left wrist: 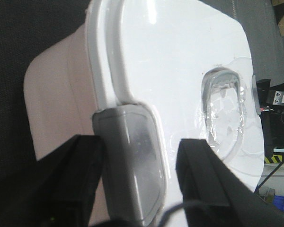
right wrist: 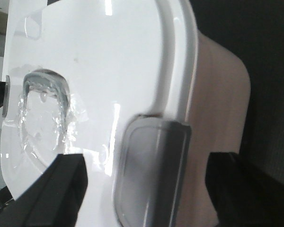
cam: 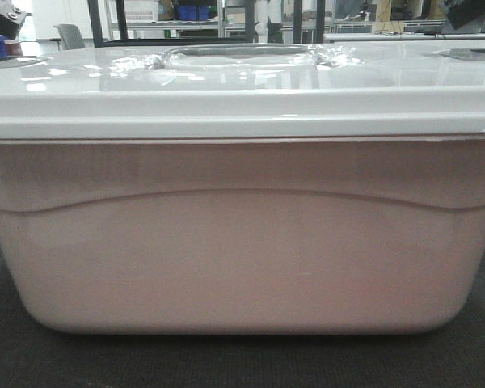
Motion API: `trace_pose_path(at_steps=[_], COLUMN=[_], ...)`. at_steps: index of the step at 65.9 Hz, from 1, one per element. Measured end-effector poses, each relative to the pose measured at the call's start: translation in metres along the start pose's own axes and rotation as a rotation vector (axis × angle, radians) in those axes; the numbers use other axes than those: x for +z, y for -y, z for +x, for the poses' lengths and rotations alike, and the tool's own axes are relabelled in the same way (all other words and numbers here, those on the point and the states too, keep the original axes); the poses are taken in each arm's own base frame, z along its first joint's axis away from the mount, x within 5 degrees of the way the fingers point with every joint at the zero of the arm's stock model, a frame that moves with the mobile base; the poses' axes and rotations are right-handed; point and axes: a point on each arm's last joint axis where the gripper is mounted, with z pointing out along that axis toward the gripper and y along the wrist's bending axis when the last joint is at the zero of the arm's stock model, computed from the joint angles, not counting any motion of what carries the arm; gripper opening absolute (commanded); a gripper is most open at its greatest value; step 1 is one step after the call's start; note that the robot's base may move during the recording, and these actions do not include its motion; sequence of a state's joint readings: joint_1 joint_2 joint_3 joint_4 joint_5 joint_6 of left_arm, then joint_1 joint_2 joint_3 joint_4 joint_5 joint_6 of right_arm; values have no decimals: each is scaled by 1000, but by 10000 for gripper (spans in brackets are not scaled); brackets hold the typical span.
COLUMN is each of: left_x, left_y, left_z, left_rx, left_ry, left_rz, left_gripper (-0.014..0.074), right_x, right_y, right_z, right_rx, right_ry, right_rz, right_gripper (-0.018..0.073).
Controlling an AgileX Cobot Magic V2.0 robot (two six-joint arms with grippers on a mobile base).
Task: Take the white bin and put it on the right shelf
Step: 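Close both grippers on the grey side handles of the bin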
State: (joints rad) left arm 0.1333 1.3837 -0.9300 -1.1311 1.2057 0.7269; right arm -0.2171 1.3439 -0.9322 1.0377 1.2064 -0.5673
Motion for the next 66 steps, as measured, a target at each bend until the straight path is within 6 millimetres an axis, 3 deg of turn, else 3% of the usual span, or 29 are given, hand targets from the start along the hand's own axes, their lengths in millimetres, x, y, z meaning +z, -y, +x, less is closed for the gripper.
trace_pose_path(at_steps=[8,23,38,66], left_x=[0,0,2,27], left_y=[0,0,1,-1], left_z=[0,0,0,-1], left_rx=[0,0,5,8], left_ry=[2,2,-2,-47], left_rz=[-1,-1,0,-7], left_gripper=[293,405,405,404], right_x=[0,0,0,4], right_y=[0,0,0,4], right_z=[0,0,0,5], right_rx=[-2,-4,-4,18], right_ry=[0,0,1,-13], right_rz=[0,0,1,0], right_gripper=[611,611,611,611])
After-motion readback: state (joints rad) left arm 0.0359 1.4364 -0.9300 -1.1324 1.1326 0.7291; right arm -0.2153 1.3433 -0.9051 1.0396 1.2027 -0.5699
